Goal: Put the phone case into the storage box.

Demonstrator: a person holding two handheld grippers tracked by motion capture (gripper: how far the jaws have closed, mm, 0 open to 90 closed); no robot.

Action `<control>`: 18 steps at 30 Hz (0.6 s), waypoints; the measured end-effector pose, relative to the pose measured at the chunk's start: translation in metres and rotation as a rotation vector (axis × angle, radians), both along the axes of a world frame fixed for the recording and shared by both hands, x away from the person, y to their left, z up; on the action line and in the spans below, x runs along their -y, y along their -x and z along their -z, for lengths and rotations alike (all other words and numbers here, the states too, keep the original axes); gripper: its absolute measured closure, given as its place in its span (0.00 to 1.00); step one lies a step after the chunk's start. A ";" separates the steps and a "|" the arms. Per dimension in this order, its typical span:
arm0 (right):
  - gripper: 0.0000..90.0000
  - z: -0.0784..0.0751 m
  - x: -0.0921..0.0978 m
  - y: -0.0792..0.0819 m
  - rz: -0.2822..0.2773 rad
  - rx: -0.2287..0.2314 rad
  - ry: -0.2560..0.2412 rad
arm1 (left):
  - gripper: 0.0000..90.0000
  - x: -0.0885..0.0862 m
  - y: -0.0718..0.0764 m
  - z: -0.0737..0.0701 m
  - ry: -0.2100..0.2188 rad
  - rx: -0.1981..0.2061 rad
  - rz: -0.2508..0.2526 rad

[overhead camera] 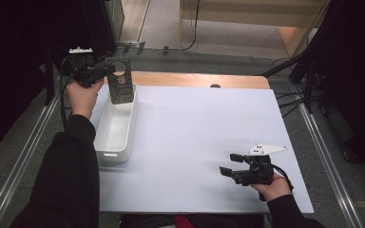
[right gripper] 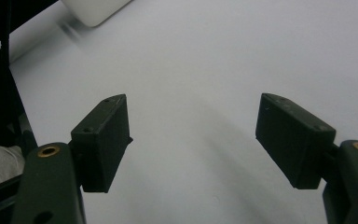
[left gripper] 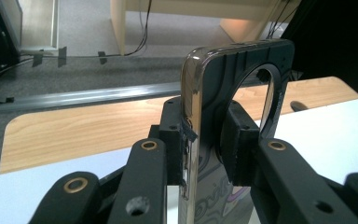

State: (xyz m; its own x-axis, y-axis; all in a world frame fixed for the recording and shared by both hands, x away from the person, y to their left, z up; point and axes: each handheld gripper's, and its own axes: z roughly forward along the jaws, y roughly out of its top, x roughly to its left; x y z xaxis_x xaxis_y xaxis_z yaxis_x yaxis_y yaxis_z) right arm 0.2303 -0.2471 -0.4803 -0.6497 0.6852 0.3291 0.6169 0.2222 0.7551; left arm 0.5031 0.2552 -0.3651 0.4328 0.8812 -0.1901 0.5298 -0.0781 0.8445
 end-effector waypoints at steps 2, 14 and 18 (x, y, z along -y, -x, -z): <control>0.28 0.000 0.000 0.000 0.003 0.000 0.001 | 0.80 0.001 -0.002 0.003 -0.008 -0.005 0.006; 0.28 0.000 -0.001 -0.001 0.003 -0.002 0.008 | 0.80 0.002 -0.008 0.015 -0.037 -0.009 0.025; 0.28 0.000 -0.001 -0.001 0.011 0.005 0.009 | 0.80 0.001 -0.010 0.021 -0.042 -0.001 0.026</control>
State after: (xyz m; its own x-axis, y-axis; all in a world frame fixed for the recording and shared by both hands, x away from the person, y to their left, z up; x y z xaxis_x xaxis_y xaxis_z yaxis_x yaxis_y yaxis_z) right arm 0.2310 -0.2462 -0.4806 -0.6437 0.6954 0.3197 0.6154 0.2220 0.7563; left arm 0.5136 0.2537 -0.3865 0.4553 0.8770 -0.1534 0.5279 -0.1272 0.8397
